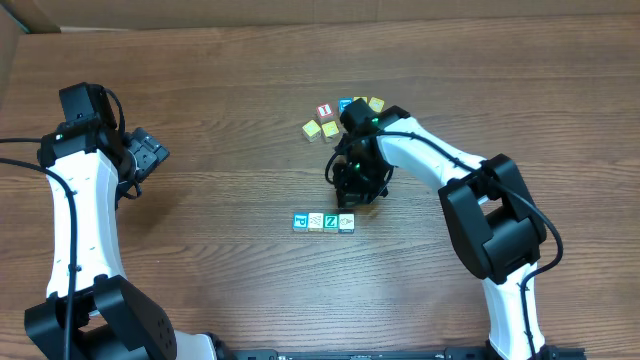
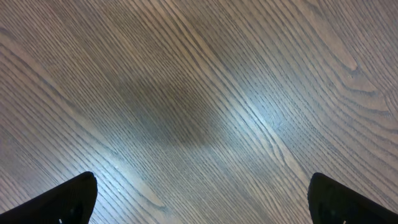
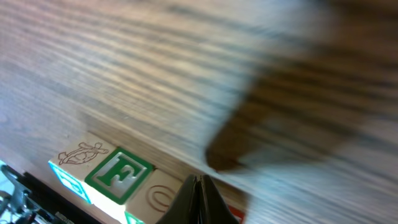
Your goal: Flip 4 blocks
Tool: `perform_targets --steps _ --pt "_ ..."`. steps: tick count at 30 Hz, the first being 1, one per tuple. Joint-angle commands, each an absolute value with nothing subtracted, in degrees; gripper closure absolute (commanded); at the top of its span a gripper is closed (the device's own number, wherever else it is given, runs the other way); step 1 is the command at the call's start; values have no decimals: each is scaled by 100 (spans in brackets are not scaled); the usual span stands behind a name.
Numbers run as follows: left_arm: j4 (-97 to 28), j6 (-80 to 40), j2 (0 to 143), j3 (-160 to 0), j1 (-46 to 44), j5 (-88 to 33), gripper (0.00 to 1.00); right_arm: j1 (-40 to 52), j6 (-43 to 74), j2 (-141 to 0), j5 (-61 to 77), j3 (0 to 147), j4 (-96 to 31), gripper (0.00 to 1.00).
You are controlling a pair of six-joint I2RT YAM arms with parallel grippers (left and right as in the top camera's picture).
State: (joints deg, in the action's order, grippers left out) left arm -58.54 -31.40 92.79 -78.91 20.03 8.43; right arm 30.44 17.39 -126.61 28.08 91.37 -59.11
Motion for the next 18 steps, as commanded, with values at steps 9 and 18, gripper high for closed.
perform_targets --steps 9,18 --pt "-5848 -3155 9249 -7950 2023 880 0 2432 1756 -12547 2609 9153 -6582 92" --pt "-5848 -3153 9249 -7950 2023 878 0 2561 1780 -12547 2580 9006 -6855 92"
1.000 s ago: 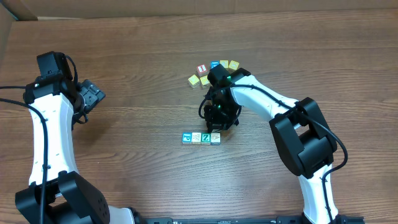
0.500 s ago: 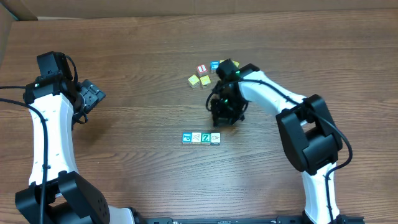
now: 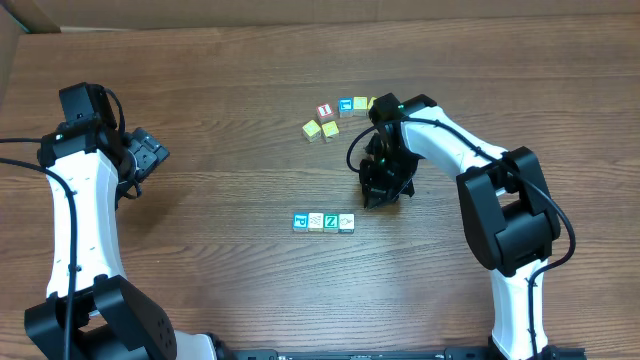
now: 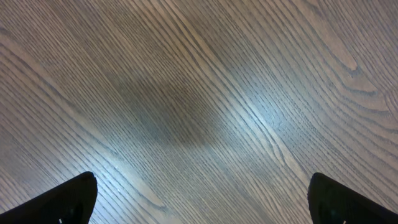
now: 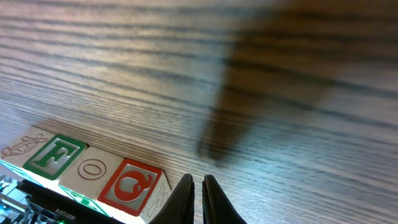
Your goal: Flip 4 blocks
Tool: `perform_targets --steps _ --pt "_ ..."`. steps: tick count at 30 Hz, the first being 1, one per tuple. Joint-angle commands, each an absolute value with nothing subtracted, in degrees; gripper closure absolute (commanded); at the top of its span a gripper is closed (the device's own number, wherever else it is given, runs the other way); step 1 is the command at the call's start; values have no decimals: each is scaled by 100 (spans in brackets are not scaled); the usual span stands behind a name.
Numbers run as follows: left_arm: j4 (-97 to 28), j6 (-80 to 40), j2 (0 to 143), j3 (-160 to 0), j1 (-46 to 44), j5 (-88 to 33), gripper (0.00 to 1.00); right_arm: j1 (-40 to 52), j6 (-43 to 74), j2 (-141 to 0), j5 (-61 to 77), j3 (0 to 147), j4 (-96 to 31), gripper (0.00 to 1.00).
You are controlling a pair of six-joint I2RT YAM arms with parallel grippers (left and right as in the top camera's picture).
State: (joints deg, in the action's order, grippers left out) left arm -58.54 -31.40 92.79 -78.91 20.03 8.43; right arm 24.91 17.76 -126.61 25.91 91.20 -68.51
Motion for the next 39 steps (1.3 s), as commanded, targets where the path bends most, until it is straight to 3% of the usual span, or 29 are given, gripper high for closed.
perform_targets --steps 1,39 --pt "-5848 -3153 9249 -7950 2023 880 0 2576 1780 -12547 2576 9004 -6873 92" --pt "-5848 -3153 9249 -7950 2023 880 0 2991 1994 -12547 2467 9004 -6958 92"
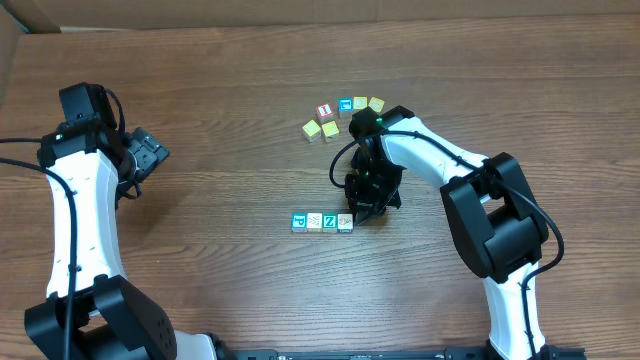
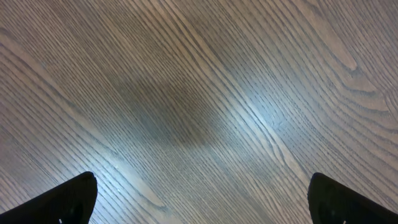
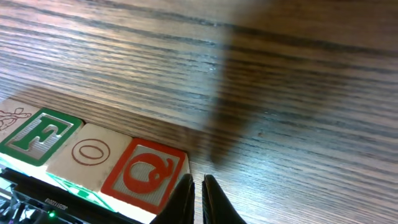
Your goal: Flip 4 blocks
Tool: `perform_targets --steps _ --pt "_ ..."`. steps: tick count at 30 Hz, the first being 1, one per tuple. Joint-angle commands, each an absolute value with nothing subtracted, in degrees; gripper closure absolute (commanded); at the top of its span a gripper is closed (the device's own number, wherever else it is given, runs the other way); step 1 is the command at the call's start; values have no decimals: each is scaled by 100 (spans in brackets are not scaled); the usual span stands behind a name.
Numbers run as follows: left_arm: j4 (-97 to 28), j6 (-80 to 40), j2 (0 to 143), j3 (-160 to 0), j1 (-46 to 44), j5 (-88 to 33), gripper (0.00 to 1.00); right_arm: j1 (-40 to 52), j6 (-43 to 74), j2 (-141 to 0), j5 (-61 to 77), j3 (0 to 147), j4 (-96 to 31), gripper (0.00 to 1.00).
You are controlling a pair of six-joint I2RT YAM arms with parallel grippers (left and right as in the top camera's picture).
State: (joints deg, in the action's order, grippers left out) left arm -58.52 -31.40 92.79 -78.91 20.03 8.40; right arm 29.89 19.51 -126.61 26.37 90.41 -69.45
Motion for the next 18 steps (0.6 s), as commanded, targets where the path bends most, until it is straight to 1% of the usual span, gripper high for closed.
perform_targets --steps 1,8,18 --pt "-5848 -3153 9251 -7950 2023 880 0 2989 1992 -12547 2445 9004 -6963 92" --pt "-5846 -3153 9249 -7950 2023 880 0 2947 1973 -12547 2169 9004 -6960 90" --pt "-5848 -3153 9249 -7950 2023 880 0 2635 1758 -12547 2147 9004 -6954 89"
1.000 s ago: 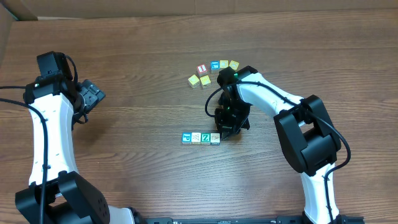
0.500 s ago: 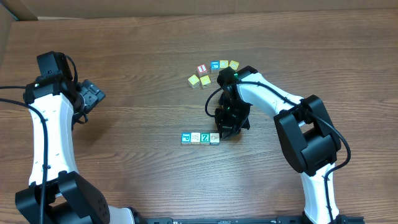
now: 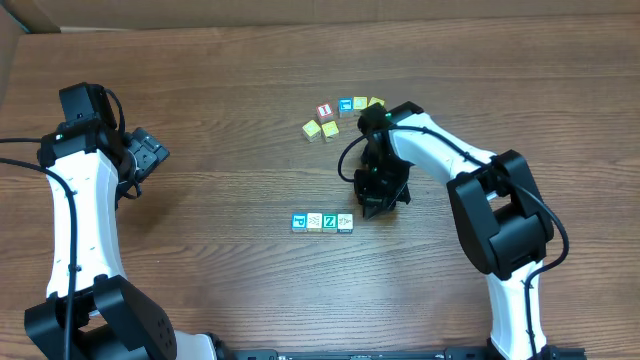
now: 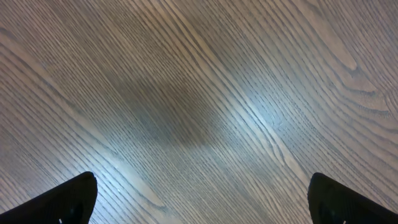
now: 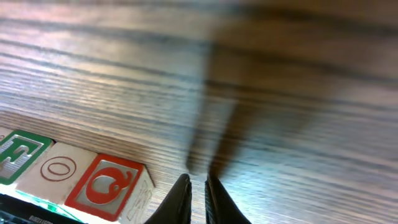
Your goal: Flip 4 blocks
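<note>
Several letter blocks lie in a short row at mid-table. In the right wrist view its near end shows a red Q block, an O block and a green F block. My right gripper hangs low just right of the row's end. Its fingers stand almost together with only a sliver between them, and they hold nothing. The Q block is apart from them, to their left. My left gripper is open over bare wood at the far left.
A loose cluster of several more blocks, yellow, red and blue, lies behind the right arm. The cardboard wall borders the far left corner. The left arm stands along the left side.
My right gripper was at the right end of the row, beside the Q block; now it is slightly further right and away from it. The blocks and left arm are unchanged.
First my right gripper, fully shut, was low over the right end of the row. Then it stood off to the right with its fingers slightly parted. Later it was back beside the Q block, and now it has drawn away again. The left arm stayed put.
</note>
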Tool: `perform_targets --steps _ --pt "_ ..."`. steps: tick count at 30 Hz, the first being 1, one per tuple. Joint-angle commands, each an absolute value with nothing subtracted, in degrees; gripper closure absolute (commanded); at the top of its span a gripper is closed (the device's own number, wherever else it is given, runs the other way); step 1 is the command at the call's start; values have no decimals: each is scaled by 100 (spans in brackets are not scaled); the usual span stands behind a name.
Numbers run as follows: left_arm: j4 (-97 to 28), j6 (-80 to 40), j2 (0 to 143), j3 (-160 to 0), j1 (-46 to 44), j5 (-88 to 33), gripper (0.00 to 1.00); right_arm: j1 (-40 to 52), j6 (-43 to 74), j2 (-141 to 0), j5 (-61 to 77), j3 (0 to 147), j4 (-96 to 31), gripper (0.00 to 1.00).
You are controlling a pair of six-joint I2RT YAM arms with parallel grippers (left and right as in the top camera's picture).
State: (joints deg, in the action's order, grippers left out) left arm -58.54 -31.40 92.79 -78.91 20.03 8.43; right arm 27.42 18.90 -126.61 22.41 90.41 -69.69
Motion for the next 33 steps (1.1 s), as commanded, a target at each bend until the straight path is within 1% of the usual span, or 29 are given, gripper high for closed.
perform_targets --steps 1,3,4,33 --pt "-5848 -3153 9249 -7950 2023 880 0 2626 1756 -12547 2147 9004 -6954 85" --pt "-5848 -3153 9249 -7950 2023 880 0 2628 1756 -12547 2145 9004 -6960 81" --pt "-5848 -3153 9249 -7950 2023 880 0 2628 1756 -12547 2145 9004 -6963 81" --pt "-5846 -3153 9251 -7950 2023 878 0 2628 1761 -12547 2147 9004 -6930 81"
